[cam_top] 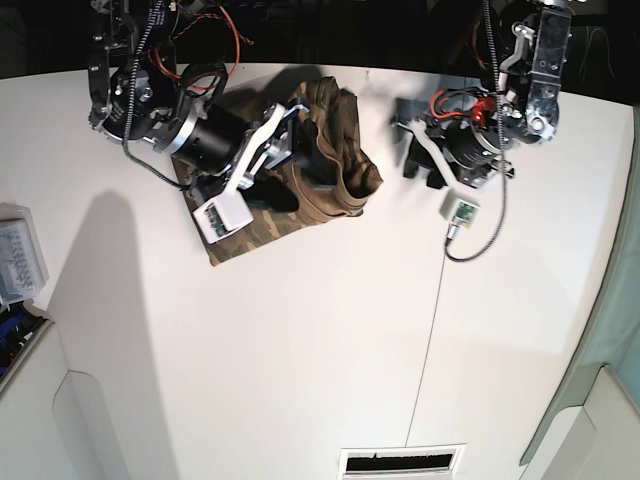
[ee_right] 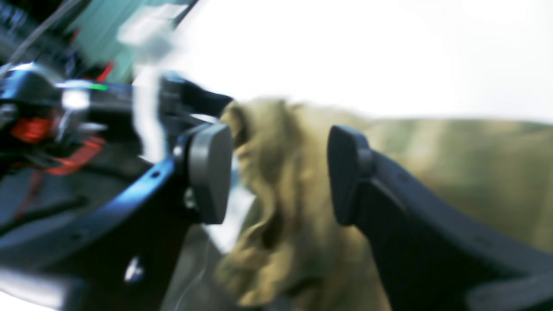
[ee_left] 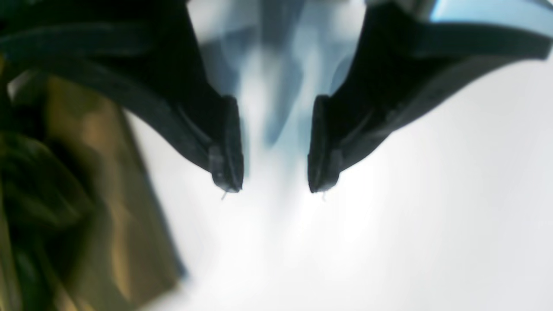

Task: Layout the t-shirt on the table in an organized manner, then fold the t-shirt properly
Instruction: 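Fold the strip end further over with the left gripper, then press and tuck the folded bundle with the left gripper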

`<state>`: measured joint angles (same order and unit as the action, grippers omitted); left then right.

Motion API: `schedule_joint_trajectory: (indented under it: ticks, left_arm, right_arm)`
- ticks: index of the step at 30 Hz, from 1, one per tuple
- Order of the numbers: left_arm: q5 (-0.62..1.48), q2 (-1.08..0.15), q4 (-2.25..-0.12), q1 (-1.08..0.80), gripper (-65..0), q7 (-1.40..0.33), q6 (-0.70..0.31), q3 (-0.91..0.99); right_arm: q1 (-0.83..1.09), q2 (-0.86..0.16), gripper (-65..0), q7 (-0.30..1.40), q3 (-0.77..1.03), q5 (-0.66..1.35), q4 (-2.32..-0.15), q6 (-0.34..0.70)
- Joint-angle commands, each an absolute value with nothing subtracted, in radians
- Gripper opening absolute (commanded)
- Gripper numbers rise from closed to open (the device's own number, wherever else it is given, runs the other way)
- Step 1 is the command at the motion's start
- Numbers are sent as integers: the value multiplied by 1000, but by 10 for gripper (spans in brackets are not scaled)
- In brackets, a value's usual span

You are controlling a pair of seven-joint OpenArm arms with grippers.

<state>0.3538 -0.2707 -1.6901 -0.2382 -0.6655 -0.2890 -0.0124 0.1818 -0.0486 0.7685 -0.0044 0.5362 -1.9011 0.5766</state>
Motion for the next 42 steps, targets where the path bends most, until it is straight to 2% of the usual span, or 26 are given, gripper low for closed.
schedule_joint_trajectory:
  ticks: [1,3,6,7,10,14,19,23,29,36,42]
  left_arm:
    - [363,-299,-1730,-226,-383,-648,-266,10]
    - [366,-357,-1768,-225,-471,-648,-253,31]
    - [435,-434,-1864,-239,-623,-648,-295,32]
    - [463,-448,-1911,-250,-647,-646,-325,31]
    - [531,-471,-2056,-275,-650,-622,-389,-10]
    - [542,-452,-2135,-280,-650,-605,-397,-162]
    - [485,-351,-2084,-280,-650,-600,-396,-353]
    - [425,-285,-1905,-279,-650,-568,-384,-426]
    - [364,-252,-1647,-244,-650,-551,-377,-416]
    - [361,-254,-1624,-180,-650,-597,-377,-286]
    - [338,-267,-1617,-79,-650,-602,-352,-274]
  right_arm:
    - [172,-47,-322,732,28,551,-1923,579]
    - [162,-47,-413,714,103,532,-1922,573]
    - [132,-57,-650,712,221,504,-1921,554]
    - [119,-65,-650,710,253,495,-1918,554]
    - [69,-85,-650,696,317,470,-1873,554]
    - [-22,-88,-650,692,324,477,-1705,554]
    - [-109,-86,-650,679,263,481,-1528,565]
    - [-117,-76,-650,601,180,345,-1452,564]
    - [-115,-83,-650,553,133,253,-1320,556]
    - [-37,-134,-650,585,133,366,-1319,558]
    - [91,-130,-650,592,133,492,-1410,574]
